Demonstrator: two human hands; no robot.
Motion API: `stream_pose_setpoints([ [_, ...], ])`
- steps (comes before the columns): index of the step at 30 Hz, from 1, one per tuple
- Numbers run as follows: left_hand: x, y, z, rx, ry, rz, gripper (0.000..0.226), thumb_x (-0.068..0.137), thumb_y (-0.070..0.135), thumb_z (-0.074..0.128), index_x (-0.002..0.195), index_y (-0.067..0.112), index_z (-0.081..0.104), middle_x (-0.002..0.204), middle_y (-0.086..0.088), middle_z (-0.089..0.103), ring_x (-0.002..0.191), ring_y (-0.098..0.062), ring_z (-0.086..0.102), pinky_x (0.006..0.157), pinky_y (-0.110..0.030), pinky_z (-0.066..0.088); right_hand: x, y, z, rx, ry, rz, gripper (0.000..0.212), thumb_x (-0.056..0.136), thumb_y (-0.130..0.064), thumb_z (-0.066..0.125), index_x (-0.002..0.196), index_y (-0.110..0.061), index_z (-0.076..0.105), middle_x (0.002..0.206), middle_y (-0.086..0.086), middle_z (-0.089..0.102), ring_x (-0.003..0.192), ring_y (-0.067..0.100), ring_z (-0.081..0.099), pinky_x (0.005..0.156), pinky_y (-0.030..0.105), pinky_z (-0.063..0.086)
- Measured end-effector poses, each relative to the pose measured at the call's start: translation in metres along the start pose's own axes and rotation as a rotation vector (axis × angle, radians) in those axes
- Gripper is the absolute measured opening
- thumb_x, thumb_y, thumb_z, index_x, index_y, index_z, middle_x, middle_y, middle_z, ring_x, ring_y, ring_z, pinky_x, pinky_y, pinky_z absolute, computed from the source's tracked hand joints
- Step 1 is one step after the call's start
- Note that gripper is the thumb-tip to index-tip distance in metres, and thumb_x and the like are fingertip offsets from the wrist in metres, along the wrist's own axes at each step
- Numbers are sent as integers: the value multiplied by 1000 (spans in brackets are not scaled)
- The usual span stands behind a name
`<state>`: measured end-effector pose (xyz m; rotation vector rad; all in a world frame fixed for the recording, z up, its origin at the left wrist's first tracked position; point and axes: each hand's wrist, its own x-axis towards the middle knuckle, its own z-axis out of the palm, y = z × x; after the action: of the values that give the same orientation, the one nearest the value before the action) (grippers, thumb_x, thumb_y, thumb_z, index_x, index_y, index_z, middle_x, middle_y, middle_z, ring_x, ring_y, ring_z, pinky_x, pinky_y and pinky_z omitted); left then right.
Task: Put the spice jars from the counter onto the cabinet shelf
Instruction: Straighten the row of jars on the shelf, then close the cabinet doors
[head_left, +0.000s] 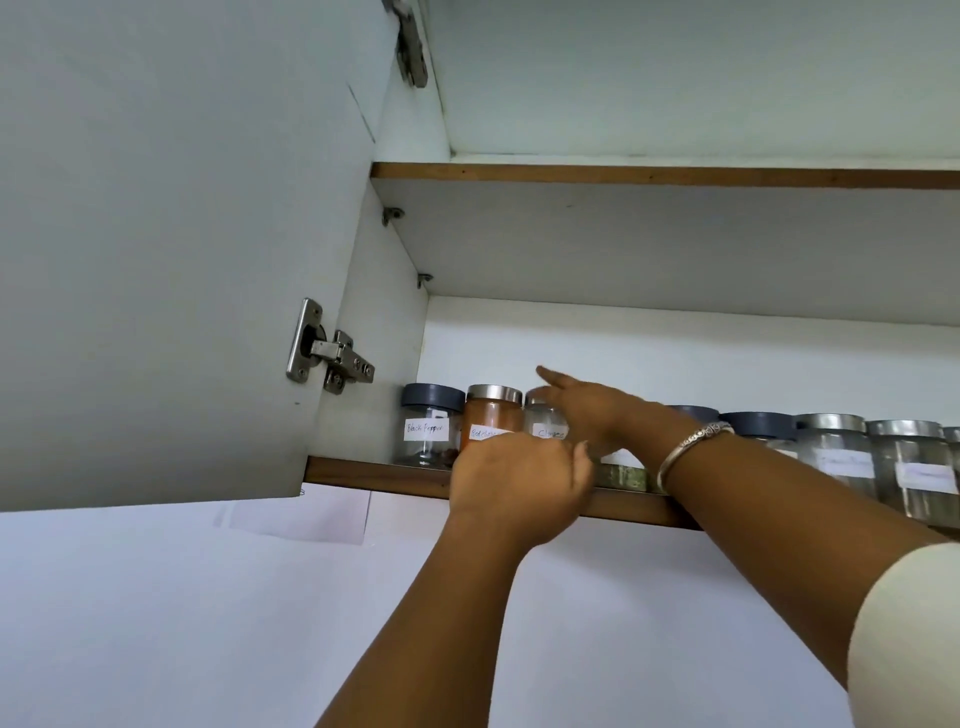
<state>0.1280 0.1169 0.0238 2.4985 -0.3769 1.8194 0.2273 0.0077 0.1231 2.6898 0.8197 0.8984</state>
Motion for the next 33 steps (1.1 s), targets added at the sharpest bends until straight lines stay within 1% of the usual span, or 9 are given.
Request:
stream_pose_setpoints([
  [4, 0, 6, -3, 29, -78, -6, 39, 99, 33, 28, 103, 13, 61, 93, -13, 67, 83, -31, 63, 67, -35, 45, -35, -12, -5, 53, -109, -24, 67, 89, -37, 55, 147, -29, 23, 158, 2, 13, 144, 24, 17, 113, 40, 27],
  [8, -1, 24, -12, 76, -199, -157, 30, 99, 26, 34, 104, 11, 59, 98, -12, 67, 89, -30, 64, 70, -36, 49, -86, -24, -14, 192, -165, 81, 42, 98, -37, 36, 128, -15, 55, 135, 10, 52, 119, 26, 50, 96, 33, 39],
  [11, -16, 38, -23, 132, -238, -225, 33, 97, 36, 35, 109, 14, 57, 102, -10, 66, 93, -27, 63, 74, -34, 50, -136, -28, -18, 268, -84, 145, 51, 99, -46, 23, 123, -18, 57, 130, 10, 56, 115, 27, 51, 87, 35, 38],
  [13, -28, 45, -36, 173, -327, -211, 49, 92, 50, 41, 125, 14, 48, 121, -10, 58, 113, -27, 54, 92, -38, 48, -168, -28, -17, 189, -30, 167, 49, 95, -55, 29, 125, -26, 53, 127, 6, 58, 116, 26, 51, 88, 37, 37],
  [16, -45, 49, -68, 46, -517, -235, 80, 83, 61, 51, 143, 16, 24, 146, -7, 39, 131, -26, 40, 103, -40, 41, -199, -35, -18, 150, 3, 188, 71, 81, -68, 48, 138, -26, 40, 138, 1, 50, 128, 25, 43, 102, 42, 35],
  [19, -67, 49, -108, -59, -578, -275, 84, 85, 57, 51, 148, 22, 9, 153, -5, 28, 133, -26, 40, 103, -39, 40, -221, -47, -32, 294, -29, 171, 88, 77, -70, 52, 147, -24, 24, 152, 2, 32, 138, 25, 31, 108, 41, 33],
  [23, -99, 44, -169, -115, -427, -383, 78, 87, 51, 53, 147, 20, 15, 153, -3, 27, 135, -22, 37, 103, -35, 39, -239, -89, -40, 319, -35, 23, 97, 77, -66, 57, 150, -26, 6, 159, 3, 11, 145, 26, 10, 114, 48, 22],
  [28, -140, 26, -257, 9, -296, -453, 72, 87, 47, 54, 145, 19, 23, 150, -4, 30, 128, -22, 44, 99, -34, 40, -254, -175, -52, 441, -2, -156, 98, 79, -65, 55, 150, -29, -3, 160, 2, -6, 146, 25, -11, 117, 49, 13],
  [33, -174, 2, -344, 254, -99, -543, 67, 86, 46, 54, 140, 20, 24, 140, -4, 37, 100, -28, 60, 72, -34, 45, -266, -268, -74, 580, 56, -311, 104, 79, -63, 56, 147, -29, -15, 159, 0, -10, 145, 24, -12, 116, 48, 13],
])
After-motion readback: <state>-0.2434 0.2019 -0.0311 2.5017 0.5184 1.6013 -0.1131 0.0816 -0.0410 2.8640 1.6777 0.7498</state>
